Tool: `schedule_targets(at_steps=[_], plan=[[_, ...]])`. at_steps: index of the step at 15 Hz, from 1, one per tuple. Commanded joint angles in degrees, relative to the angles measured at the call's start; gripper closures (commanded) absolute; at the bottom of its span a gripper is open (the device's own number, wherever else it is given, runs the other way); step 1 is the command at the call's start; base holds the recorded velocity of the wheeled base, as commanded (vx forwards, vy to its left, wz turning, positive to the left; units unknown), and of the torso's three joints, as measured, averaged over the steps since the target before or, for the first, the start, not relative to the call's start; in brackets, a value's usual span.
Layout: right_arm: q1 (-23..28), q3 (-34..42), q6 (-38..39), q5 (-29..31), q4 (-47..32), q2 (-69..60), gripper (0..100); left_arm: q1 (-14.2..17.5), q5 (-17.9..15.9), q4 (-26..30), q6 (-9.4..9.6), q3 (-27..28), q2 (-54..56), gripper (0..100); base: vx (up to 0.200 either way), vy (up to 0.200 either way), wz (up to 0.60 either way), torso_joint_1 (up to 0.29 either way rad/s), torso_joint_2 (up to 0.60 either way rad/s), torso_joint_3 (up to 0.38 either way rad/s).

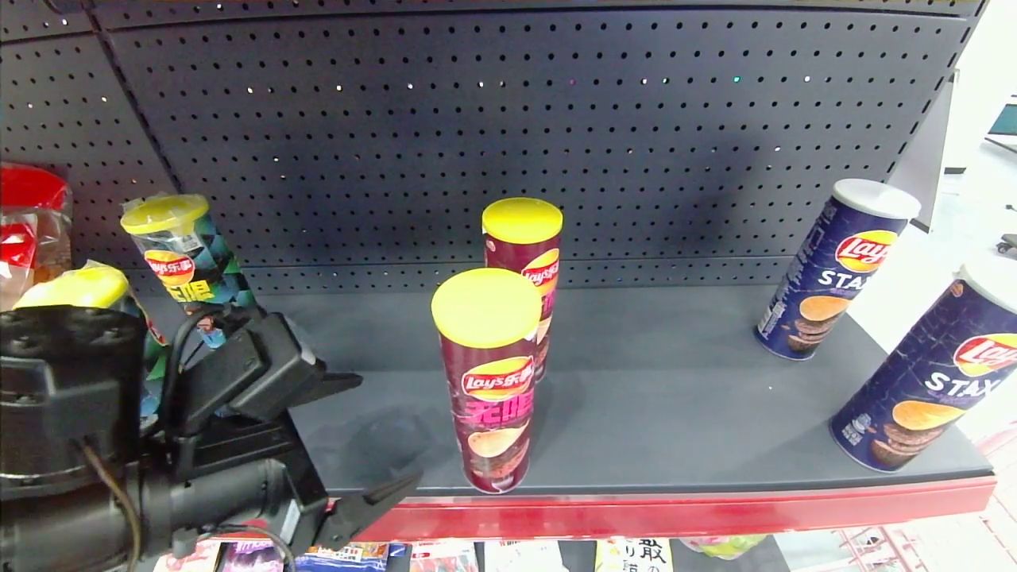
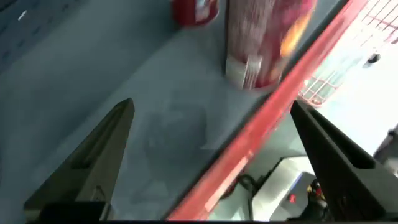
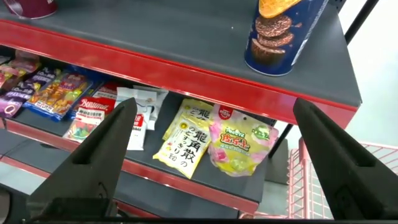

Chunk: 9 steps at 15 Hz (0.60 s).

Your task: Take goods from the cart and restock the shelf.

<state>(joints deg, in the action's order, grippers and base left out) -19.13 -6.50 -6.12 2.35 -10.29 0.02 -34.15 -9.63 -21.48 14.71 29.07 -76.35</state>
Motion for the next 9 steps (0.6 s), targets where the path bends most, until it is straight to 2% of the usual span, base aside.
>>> schedule_targets(at_steps=[1,3,9], plan=[[0.0,0.0,0.0,0.0,0.0,0.0,0,-0.6,0.0,-0.3,0.49,0.9,-5.8,0,0.0,0.0,0.0,0.0,0.0,0.0],[0.0,0.1,0.7,0.1,0.0,0.0,0,-0.7,-0.1,-0.8,1.02,2.7,-8.8,0,0.0,0.0,0.0,0.0,0.0,0.0],[0.0,0.1,1.3,0.2,0.0,0.0,0,-0.7,-0.1,-2.8,1.02,7.4,-14.2,0,0.0,0.0,0.0,0.0,0.0,0.0]])
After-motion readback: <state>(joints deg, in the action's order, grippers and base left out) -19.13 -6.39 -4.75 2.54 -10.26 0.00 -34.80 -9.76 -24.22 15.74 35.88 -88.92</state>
